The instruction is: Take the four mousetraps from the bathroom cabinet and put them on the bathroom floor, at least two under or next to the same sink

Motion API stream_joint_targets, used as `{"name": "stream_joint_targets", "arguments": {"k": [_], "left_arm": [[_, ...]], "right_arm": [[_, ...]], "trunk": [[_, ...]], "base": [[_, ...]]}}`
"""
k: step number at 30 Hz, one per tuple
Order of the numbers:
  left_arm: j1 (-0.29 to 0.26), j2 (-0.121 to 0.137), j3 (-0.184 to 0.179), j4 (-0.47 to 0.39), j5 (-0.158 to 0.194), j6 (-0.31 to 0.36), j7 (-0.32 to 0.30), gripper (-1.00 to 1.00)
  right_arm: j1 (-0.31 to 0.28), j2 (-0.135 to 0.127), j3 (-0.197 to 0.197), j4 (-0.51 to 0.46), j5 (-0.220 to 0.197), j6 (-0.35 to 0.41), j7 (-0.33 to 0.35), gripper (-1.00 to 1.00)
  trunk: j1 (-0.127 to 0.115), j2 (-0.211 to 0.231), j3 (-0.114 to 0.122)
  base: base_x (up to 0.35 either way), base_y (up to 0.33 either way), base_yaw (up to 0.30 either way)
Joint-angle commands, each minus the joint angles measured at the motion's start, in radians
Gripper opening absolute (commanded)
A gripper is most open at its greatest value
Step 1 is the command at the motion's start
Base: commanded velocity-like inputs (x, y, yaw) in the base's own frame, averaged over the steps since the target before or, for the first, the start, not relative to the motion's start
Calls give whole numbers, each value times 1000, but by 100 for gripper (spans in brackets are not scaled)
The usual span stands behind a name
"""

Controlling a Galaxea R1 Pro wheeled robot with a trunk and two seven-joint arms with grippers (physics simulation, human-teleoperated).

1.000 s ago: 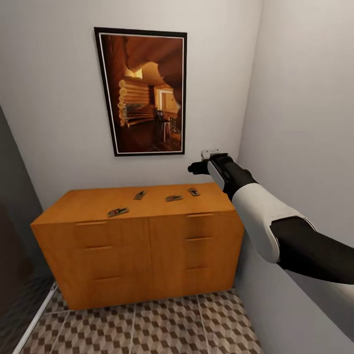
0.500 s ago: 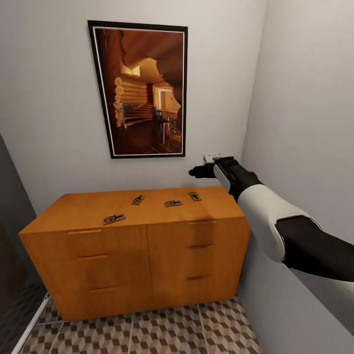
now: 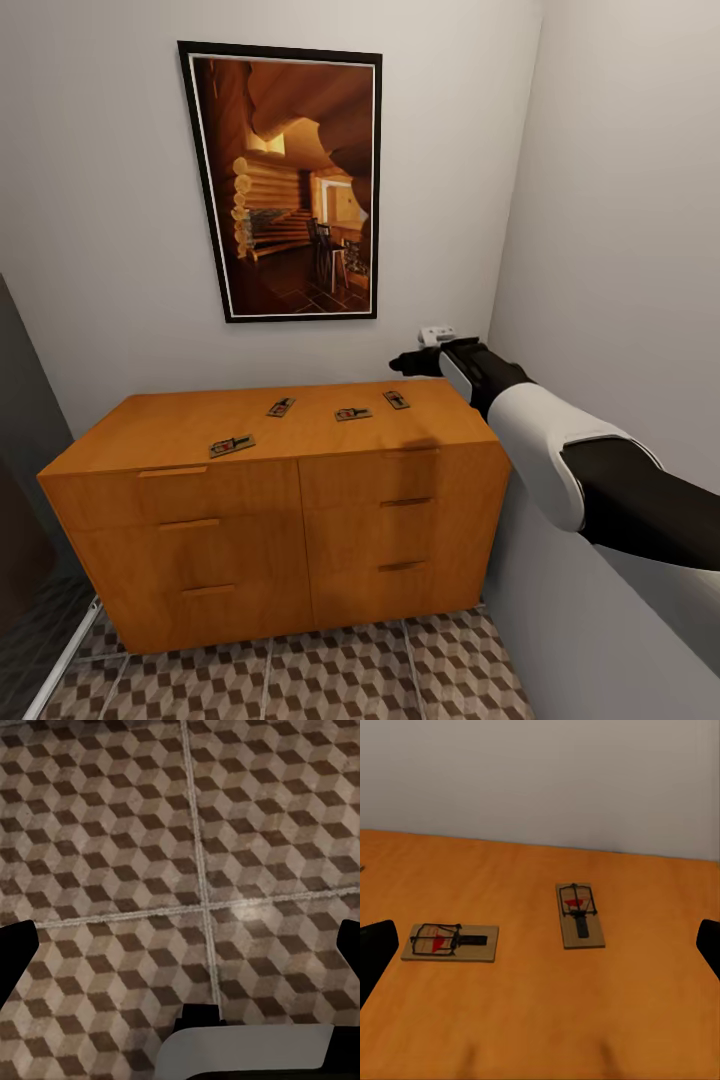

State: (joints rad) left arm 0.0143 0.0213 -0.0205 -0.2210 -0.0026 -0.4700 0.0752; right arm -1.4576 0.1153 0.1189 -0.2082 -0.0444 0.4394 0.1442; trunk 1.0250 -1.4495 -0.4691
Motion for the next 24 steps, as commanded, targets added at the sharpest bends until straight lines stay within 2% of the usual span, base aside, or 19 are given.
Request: {"name": "stream_joint_targets", "arguments": {"k": [1, 17, 24], "left_arm": [[1, 0, -3, -2, 0, -1, 5, 100], [1, -1, -4, -1, 0, -1, 5, 100], [1, -1, -4, -1, 0, -1, 5, 100]], "right_arm": [[0, -1, 8, 1, -4, 3, 1, 100], [3, 0, 8, 39, -6, -13, 2, 100], [3, 1, 9, 99, -6, -92, 2, 100]], "trunk": [[0, -1, -1], [0, -1, -1], [0, -1, -1]], "base": [[0, 0, 0], [0, 0, 0], [0, 0, 0]]}}
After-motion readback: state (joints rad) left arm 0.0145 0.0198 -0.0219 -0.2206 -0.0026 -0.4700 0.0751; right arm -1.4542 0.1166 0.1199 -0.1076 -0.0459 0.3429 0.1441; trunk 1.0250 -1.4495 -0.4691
